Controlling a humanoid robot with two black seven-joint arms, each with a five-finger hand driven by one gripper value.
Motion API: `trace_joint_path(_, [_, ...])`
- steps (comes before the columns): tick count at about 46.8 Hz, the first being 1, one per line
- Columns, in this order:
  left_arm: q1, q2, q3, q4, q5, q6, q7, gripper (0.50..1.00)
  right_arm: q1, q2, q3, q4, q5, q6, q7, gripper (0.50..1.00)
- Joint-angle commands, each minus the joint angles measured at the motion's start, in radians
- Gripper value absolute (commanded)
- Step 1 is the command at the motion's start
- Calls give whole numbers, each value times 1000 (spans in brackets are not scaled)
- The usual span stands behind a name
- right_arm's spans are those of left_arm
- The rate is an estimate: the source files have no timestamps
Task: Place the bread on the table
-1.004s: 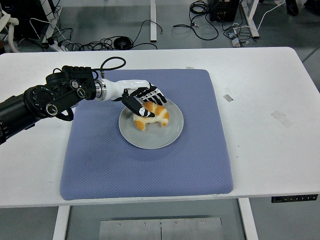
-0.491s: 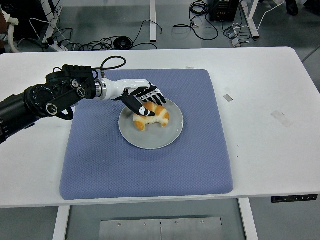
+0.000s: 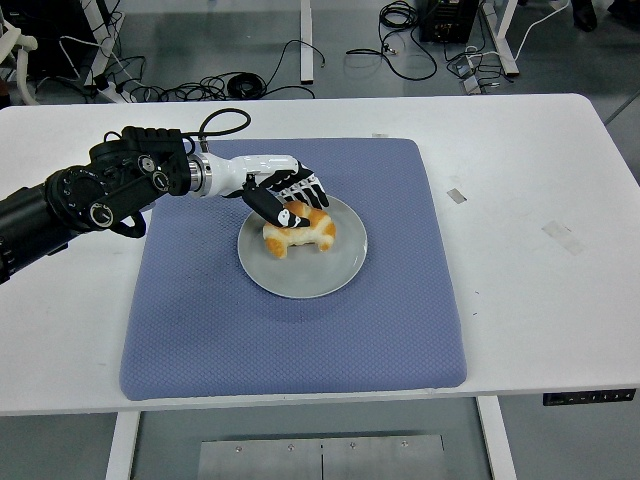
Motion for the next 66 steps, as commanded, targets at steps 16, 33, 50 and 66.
trace_joint_path(16, [-34,14,-12,0,-41,-5,-2,611,0,0,0,0,0,0,0,1000])
trace_joint_path(33, [-84,77,-12,0,-104,-9,-2,611,2,0,0,2,0,0,0,1000])
trace_joint_path(50, [-71,179,-17,0,-107,-9,-3,611,2,0,2,2,0,0,0,1000])
trace_joint_path(66, [-26,212,-23,5,-104,-6,-2,614,2,0,0,3,0,0,0,1000])
